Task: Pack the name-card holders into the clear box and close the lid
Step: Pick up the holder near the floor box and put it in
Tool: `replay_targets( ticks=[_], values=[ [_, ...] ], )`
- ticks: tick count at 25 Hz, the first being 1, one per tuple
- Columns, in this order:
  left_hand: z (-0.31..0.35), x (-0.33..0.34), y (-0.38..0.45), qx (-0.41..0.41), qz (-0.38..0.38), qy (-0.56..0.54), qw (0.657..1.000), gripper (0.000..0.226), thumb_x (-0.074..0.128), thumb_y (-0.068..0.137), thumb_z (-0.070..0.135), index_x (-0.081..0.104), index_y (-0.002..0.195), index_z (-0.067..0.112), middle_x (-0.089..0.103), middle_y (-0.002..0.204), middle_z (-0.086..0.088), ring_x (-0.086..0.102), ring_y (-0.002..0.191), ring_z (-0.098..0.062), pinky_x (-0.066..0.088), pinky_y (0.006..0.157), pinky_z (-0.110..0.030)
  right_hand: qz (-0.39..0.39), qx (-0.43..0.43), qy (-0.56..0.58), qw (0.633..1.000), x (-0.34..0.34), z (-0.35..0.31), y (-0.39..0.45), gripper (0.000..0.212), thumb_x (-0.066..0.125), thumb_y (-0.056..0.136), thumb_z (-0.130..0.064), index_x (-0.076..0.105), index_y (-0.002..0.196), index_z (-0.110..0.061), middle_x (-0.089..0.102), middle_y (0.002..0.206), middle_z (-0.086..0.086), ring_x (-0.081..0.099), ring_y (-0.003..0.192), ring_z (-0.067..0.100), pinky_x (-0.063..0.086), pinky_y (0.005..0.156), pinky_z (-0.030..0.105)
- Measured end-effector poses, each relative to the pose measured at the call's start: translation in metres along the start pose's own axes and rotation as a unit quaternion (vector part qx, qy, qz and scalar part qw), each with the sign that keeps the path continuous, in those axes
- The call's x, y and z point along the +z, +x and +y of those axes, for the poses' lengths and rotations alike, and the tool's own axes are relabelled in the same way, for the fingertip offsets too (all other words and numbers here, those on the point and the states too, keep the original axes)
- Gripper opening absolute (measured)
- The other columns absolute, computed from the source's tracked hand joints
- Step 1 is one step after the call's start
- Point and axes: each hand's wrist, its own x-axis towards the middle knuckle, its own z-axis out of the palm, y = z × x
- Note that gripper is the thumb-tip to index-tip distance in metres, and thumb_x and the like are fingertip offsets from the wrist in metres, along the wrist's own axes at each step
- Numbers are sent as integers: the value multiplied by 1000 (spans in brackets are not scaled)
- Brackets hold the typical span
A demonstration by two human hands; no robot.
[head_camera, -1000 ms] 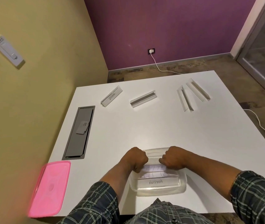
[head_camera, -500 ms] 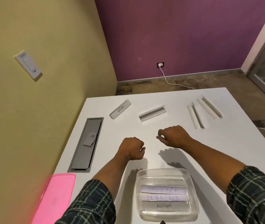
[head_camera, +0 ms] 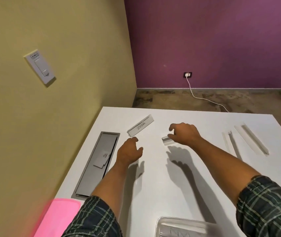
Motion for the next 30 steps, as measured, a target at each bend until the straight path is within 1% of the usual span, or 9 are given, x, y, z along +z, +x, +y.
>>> replay_targets(
  ticks=[8, 11, 14, 18, 21, 23, 25, 27, 30],
  values=[
    [-55, 20, 80, -132, 17, -175, 976, 81, 68, 88, 38, 32, 156, 13, 49, 151, -7, 46, 140, -24, 41, 112, -36, -52, 93, 118, 987, 49, -24, 106, 49, 65, 85, -55, 59, 127, -31, 70, 115, -9, 63, 111, 19, 47, 91, 35],
    [-64, 35, 106, -156, 25, -237, 959, 86, 71, 87, 36, 27, 159, 19, 46, 154, -6, 45, 141, -22, 39, 115, -37, -71, 109, 185, 974, 70, -27, 132, 66, 72, 83, -52, 51, 140, -25, 66, 131, -3, 61, 119, 22, 48, 94, 38],
    [-70, 51, 130, -167, 20, -308, 936, 89, 74, 86, 29, 24, 160, 26, 43, 157, -5, 50, 137, -24, 44, 111, -41, -82, 114, 261, 955, 90, -33, 159, 83, 80, 81, -45, 42, 149, -19, 57, 144, 4, 57, 127, 26, 46, 101, 38],
    [-75, 70, 149, -197, 42, -396, 896, 94, 75, 83, 25, 20, 160, 32, 38, 160, -2, 51, 133, -18, 43, 102, -28, -85, 116, 331, 932, 110, -35, 193, 96, 85, 78, -40, 33, 155, -19, 43, 156, 3, 52, 134, 26, 43, 109, 39],
    [-78, 81, 159, -202, 24, -460, 865, 99, 75, 81, 28, 16, 159, 37, 37, 159, 2, 55, 109, -6, 49, 90, -26, -95, 111, 349, 926, 122, -32, 211, 100, 86, 78, -38, 29, 157, -17, 39, 160, 5, 49, 137, 25, 39, 112, 39],
    [-83, 90, 162, -189, 10, -459, 868, 97, 76, 82, 25, 18, 159, 36, 34, 159, 4, 53, 117, -10, 51, 95, -30, -99, 92, 360, 923, 133, -32, 222, 96, 86, 78, -34, 32, 154, -13, 42, 157, 7, 51, 132, 23, 39, 106, 34],
    [-89, 102, 159, -171, 10, -442, 881, 95, 77, 83, 23, 20, 158, 37, 33, 156, 11, 53, 122, -12, 54, 92, -28, -107, 92, 374, 916, 140, -33, 233, 105, 87, 77, -33, 22, 158, -13, 34, 162, 8, 41, 142, 27, 36, 114, 40],
    [-92, 109, 153, -153, 22, -418, 895, 95, 77, 83, 27, 19, 156, 41, 36, 148, 18, 52, 118, -4, 50, 83, -19, -105, 108, 406, 901, 144, -34, 244, 117, 88, 76, -33, 9, 161, -17, 25, 166, 5, 30, 150, 29, 29, 121, 49],
    [-95, 113, 153, -146, 15, -425, 893, 96, 76, 79, 34, 15, 153, 51, 38, 140, 25, 49, 116, 4, 48, 80, -17, -136, 111, 472, 864, 148, -37, 258, 121, 87, 78, -25, -1, 162, -22, 34, 162, 2, 36, 147, 28, 30, 121, 49]
  ],
)
